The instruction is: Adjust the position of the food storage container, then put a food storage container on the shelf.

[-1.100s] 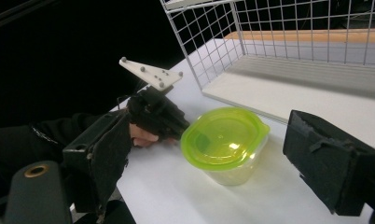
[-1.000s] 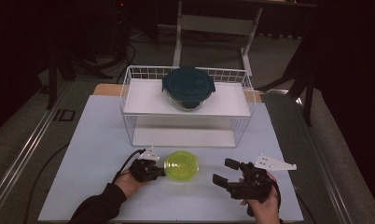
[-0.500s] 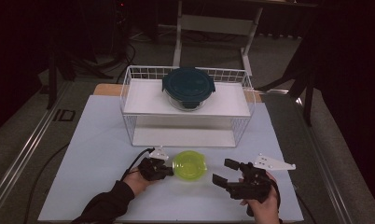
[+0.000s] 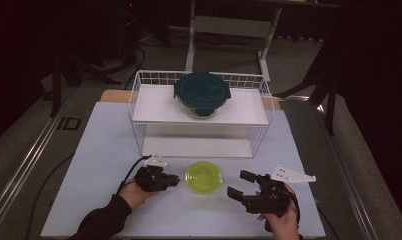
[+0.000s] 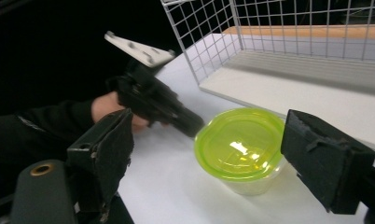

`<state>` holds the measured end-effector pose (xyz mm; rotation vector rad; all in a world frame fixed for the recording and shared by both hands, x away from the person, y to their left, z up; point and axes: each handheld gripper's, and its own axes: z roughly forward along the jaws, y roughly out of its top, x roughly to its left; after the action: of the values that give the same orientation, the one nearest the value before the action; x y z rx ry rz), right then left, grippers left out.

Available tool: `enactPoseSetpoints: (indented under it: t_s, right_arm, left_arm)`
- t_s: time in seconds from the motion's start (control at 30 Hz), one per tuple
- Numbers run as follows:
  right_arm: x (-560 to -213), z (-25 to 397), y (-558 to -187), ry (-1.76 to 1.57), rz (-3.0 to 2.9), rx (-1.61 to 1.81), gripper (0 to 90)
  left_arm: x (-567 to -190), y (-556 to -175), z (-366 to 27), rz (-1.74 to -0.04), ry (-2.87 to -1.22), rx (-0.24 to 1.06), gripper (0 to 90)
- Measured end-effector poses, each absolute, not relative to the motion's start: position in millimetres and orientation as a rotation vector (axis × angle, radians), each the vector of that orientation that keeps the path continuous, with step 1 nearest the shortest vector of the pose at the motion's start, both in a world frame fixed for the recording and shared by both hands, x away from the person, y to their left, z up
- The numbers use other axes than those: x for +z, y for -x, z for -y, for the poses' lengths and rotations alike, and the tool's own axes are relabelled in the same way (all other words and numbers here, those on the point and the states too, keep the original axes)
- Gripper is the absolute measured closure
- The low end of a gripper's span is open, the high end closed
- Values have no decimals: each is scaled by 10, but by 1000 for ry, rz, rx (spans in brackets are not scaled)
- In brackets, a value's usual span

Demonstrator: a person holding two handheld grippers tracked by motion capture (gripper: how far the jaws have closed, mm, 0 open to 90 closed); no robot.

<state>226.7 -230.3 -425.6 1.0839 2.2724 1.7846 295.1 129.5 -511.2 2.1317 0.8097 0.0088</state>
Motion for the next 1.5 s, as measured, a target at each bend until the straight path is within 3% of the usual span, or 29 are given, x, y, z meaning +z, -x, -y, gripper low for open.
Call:
enactPoseSetpoints:
  t_s: [0.1, 0.2, 0.33, 0.4, 0.43, 0.47, 0.77, 1.0, 1.23, 1.3, 1.37, 1.5]
  right_arm:
    - [-4255, 2297, -2268, -1070, -2267, 1778, 166]
    - [-4263, 2289, -2275, -1054, -2271, 1769, 166]
    - [-4291, 2283, -2301, -1057, -2284, 1751, 166]
    - [-4301, 2280, -2321, -1059, -2291, 1739, 166]
    - [-4303, 2276, -2339, -1062, -2295, 1731, 166]
    - [-4302, 2274, -2349, -1062, -2298, 1726, 166]
    - [-4290, 2243, -2506, -1037, -2329, 1652, 163]
    - [-4298, 2246, -2714, -1155, -2355, 1637, 138]
    - [-4411, 2175, -2874, -1318, -2450, 1587, 135]
    - [-4529, 2165, -2975, -1460, -2497, 1546, 152]
    - [-4597, 2164, -3033, -1559, -2514, 1514, 218]
    - [-4703, 2167, -3134, -1706, -2511, 1444, 343]
  left_arm:
    - [-5030, -2934, -1428, -857, -2049, -36, 565]
    - [-4932, -2883, -1537, -870, -1986, -3, 426]
    - [-4802, -2802, -1585, -893, -1942, -5, 145]
    - [-4729, -2767, -1592, -904, -1884, -23, 118]
    - [-4705, -2758, -1587, -903, -1869, -41, 18]
    - [-4672, -2741, -1575, -899, -1858, -52, 5]
    - [-4545, -2735, -1387, -920, -1845, -105, 28]
    - [-4595, -2879, -1322, -924, -1760, -276, 86]
    - [-4769, -2996, -1206, -1082, -1778, -329, 91]
    - [-4828, -3015, -1176, -1123, -1781, -349, 153]
    - [-4891, -3038, -1163, -1164, -1776, -375, 180]
    - [-5000, -3080, -1163, -1256, -1729, -435, 331]
